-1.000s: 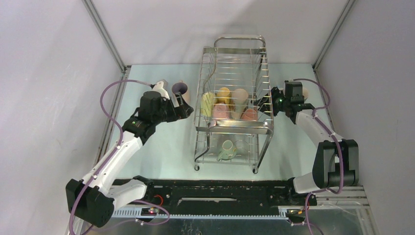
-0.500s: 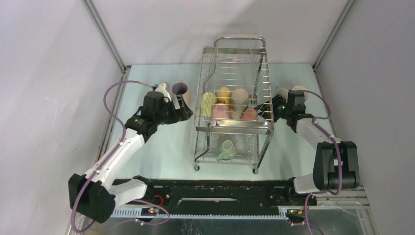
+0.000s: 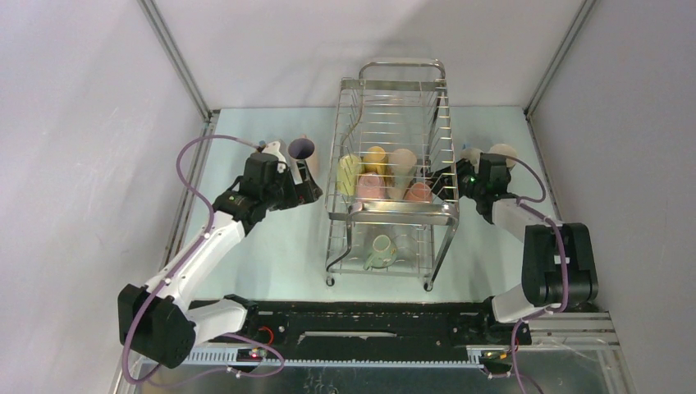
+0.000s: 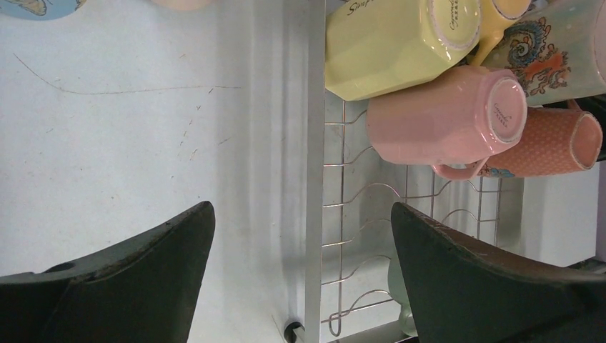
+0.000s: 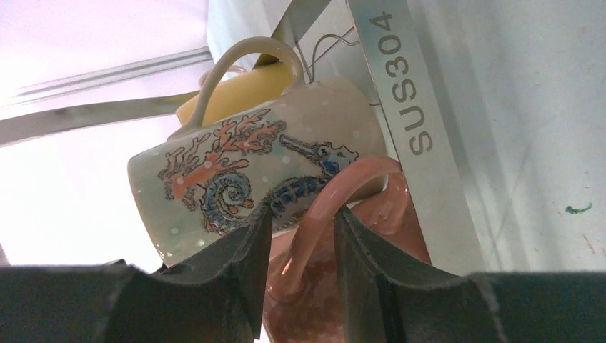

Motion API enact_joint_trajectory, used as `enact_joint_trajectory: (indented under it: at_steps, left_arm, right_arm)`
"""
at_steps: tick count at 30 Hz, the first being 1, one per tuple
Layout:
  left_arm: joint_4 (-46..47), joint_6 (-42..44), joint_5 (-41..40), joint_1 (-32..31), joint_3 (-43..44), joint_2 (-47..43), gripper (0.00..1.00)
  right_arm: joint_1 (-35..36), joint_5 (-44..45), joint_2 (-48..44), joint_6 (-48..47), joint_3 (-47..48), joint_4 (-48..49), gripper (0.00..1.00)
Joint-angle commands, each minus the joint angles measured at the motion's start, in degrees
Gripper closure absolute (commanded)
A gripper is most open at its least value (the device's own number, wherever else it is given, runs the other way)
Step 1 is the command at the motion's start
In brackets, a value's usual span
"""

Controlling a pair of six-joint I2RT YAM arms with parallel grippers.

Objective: Unload the cups from the dish rack
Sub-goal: Unload the cup from the dish rack.

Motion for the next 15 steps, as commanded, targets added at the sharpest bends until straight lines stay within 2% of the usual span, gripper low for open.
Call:
enact_joint_trajectory:
  at_steps: [1, 15]
  left_arm:
    - [0.31, 0.7, -0.29, -0.34, 3.67, -0.36, 0.0]
    - [2.05, 0.26, 1.14, -0.37, 3.36, -0.23, 0.0]
  right_arm:
    - [0.4, -0.83, 1.42, 3.51, -0.5, 5.05, 0.56]
    - [0.55, -2.04, 4.69, 10.82, -1.1, 10.37, 0.58]
